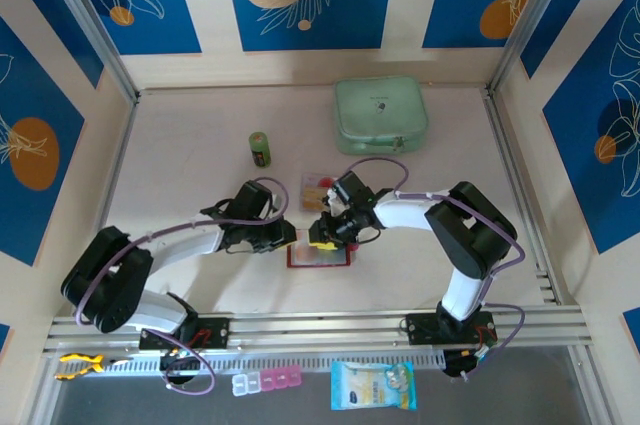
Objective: Take the credit cards out of the card holder
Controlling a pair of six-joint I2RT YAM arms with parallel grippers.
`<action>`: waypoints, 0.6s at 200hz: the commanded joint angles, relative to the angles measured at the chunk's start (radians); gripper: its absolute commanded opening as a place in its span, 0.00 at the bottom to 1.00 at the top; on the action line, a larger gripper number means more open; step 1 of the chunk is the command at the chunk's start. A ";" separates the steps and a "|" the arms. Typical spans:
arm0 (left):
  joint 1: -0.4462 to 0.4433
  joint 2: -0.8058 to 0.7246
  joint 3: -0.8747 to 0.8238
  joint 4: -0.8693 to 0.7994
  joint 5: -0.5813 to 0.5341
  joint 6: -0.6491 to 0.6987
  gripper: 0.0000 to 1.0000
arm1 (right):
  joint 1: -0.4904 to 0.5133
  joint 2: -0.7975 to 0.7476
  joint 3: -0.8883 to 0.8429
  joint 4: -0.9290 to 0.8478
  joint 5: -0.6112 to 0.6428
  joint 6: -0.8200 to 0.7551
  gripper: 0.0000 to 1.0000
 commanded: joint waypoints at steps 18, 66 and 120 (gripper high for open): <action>-0.026 0.062 0.023 0.072 0.033 -0.039 0.24 | -0.016 0.013 -0.047 -0.008 -0.001 -0.013 0.34; -0.042 0.109 0.028 0.093 0.036 -0.052 0.26 | -0.027 0.014 -0.063 0.007 -0.012 -0.014 0.33; -0.052 0.138 0.031 0.122 0.044 -0.066 0.25 | -0.028 0.014 -0.066 0.014 -0.018 -0.014 0.34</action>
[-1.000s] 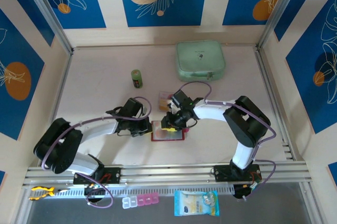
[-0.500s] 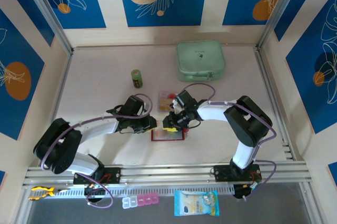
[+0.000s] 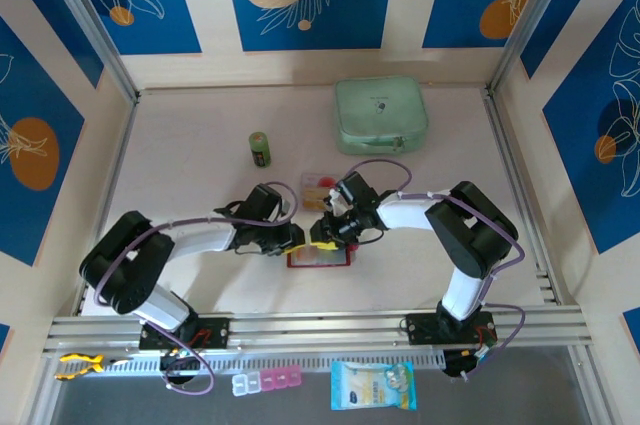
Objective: Take the credit cards out of the card holder
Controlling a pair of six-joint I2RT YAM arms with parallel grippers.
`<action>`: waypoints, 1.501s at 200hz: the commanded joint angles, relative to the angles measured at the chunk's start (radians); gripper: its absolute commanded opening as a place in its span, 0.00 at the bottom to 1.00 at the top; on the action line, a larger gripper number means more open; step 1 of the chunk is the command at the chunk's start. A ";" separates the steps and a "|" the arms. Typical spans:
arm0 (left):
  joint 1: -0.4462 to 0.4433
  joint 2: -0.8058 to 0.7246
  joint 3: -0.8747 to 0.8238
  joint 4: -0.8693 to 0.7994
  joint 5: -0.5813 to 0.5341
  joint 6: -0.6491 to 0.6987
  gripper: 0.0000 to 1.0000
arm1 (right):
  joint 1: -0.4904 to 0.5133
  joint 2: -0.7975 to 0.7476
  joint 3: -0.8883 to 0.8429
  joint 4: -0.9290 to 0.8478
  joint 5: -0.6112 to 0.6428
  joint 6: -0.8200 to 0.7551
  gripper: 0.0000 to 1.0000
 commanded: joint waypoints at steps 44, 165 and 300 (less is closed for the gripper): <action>-0.018 0.027 0.026 0.047 0.027 -0.024 0.19 | -0.007 0.009 -0.037 -0.041 0.032 -0.012 0.33; -0.023 -0.019 0.104 -0.024 0.037 -0.009 0.18 | -0.017 -0.168 0.009 -0.172 0.111 -0.009 0.36; -0.122 0.130 0.238 -0.002 0.054 -0.033 0.12 | -0.115 -0.365 -0.071 -0.257 0.161 -0.028 0.35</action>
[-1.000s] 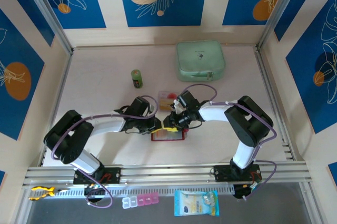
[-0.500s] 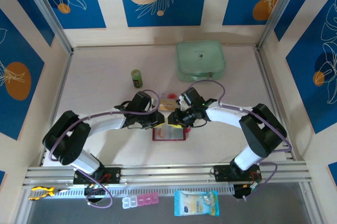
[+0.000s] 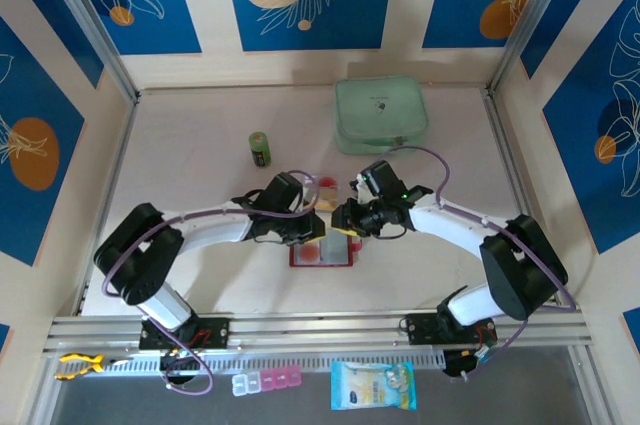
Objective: Take the credit cards out of the card holder
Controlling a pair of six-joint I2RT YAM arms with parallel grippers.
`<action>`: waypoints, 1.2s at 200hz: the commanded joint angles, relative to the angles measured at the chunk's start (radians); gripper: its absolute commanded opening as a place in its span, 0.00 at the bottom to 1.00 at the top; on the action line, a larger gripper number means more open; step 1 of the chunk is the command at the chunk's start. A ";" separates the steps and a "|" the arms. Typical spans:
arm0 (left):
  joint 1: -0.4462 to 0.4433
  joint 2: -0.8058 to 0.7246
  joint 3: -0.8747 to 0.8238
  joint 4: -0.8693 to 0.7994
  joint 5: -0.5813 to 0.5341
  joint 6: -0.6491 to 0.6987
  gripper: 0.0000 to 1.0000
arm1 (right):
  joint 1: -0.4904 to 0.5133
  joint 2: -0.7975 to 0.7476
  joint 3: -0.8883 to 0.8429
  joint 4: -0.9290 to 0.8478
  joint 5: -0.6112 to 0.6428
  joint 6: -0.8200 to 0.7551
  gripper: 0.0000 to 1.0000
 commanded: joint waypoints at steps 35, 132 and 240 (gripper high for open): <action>-0.046 0.087 0.093 0.017 0.041 -0.017 0.18 | -0.024 -0.064 -0.036 -0.063 0.013 -0.025 0.36; -0.057 0.128 0.152 0.017 0.048 0.000 0.33 | -0.036 -0.117 -0.050 -0.110 0.032 -0.029 0.35; 0.024 0.003 -0.002 0.048 0.039 0.014 0.35 | 0.034 -0.016 0.012 -0.082 0.016 0.011 0.34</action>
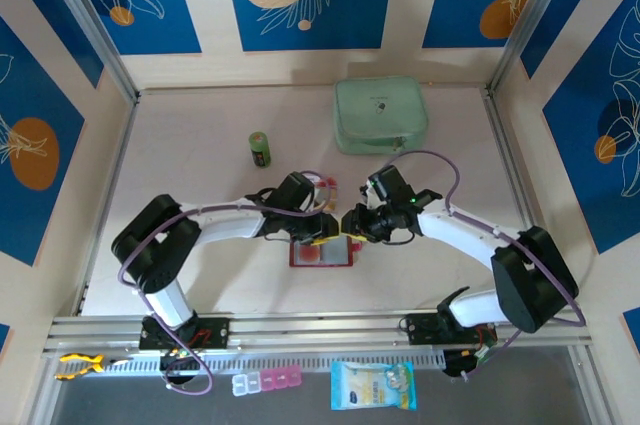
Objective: Take the credit cards out of the card holder
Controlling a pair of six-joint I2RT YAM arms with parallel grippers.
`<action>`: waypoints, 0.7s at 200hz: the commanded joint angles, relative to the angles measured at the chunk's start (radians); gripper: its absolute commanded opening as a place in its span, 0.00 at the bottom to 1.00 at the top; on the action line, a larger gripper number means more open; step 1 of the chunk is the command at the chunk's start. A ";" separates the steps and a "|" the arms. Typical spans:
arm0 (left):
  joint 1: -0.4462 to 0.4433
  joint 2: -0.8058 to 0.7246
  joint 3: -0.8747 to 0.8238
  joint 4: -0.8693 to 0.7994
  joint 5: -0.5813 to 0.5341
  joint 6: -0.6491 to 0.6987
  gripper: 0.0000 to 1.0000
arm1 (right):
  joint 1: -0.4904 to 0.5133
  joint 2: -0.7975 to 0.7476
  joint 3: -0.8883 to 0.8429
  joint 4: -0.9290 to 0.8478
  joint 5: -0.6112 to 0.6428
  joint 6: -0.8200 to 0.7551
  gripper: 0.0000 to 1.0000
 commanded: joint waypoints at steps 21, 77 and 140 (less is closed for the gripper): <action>0.058 -0.102 -0.090 0.031 0.008 0.021 0.33 | 0.065 0.075 0.058 0.022 -0.040 0.035 0.34; 0.114 -0.182 -0.199 0.034 -0.002 0.035 0.26 | 0.159 0.205 0.128 0.050 -0.040 0.061 0.33; 0.132 -0.225 -0.247 -0.068 -0.059 0.101 0.14 | 0.175 0.287 0.183 0.064 -0.040 0.063 0.30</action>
